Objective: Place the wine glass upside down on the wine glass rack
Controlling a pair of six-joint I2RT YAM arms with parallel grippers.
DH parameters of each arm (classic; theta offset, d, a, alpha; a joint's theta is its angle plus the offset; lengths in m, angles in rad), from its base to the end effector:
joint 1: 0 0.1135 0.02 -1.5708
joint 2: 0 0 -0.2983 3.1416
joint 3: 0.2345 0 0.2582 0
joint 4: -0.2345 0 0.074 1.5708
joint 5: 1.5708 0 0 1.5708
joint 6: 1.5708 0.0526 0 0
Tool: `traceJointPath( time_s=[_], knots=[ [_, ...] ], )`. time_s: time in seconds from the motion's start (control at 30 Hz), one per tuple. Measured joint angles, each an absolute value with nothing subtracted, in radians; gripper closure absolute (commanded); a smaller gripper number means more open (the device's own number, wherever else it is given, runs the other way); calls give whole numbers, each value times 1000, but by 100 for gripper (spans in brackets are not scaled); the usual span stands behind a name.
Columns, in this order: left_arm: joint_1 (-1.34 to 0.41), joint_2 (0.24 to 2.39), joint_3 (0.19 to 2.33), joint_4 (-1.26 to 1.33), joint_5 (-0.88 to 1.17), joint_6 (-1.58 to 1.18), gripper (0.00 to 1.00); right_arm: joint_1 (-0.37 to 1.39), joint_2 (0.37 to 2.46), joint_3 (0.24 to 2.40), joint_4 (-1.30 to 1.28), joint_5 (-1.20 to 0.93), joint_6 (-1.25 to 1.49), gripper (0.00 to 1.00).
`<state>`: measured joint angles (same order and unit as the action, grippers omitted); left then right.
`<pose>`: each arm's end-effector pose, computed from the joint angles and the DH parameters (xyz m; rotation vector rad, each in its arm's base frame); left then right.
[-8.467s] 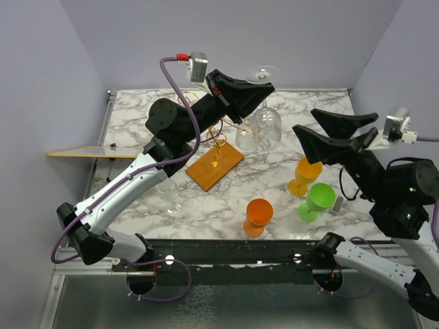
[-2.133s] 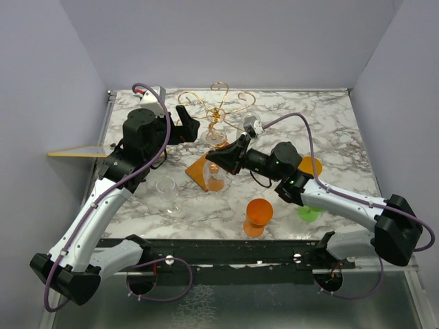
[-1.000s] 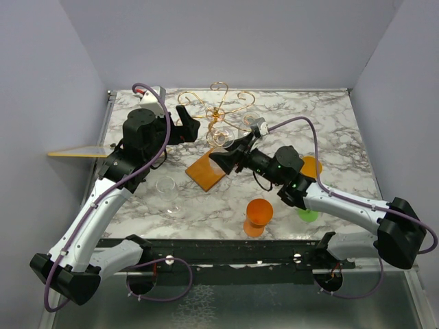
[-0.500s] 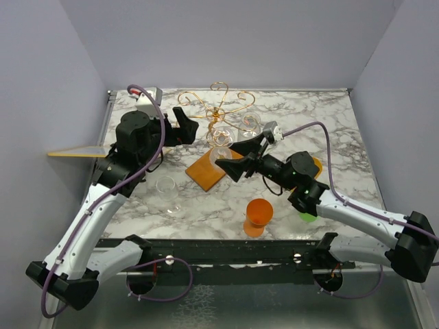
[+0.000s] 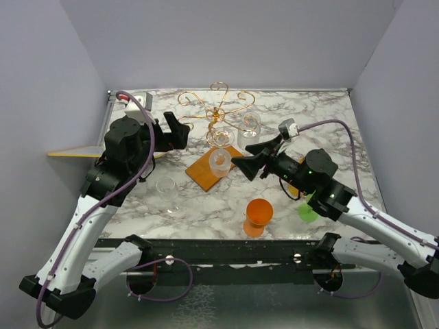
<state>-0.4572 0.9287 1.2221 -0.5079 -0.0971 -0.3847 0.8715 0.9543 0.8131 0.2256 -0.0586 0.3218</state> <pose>0.1708 -0.0784 0.4556 -0.0052 1.8140 -0.5163 0.1461 0.1785 0.3916 -0.4741 1.4969 0.9976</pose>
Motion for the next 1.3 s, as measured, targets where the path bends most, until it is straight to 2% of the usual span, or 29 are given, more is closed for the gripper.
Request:
traceJointPath(
  time_s=[0.37,0.47,0.77,1.0,1.3],
  knots=[
    [-457,807,1273,-570,-121,-399,1,871,735,1013,-393,179,383,25],
    [-457,782,1273,-574,-97,-419,1,871,742,1041,-572,196,394,25],
    [-457,777,1273,-575,-34,-461,1,871,849,974,-765,131,389,29],
    [-457,782,1255,-541,-51,-478,1,871,863,930,-805,15,379,39],
    [-457,806,1235,-495,-82,-491,1,871,1003,929,-811,-53,342,63]
  ],
)
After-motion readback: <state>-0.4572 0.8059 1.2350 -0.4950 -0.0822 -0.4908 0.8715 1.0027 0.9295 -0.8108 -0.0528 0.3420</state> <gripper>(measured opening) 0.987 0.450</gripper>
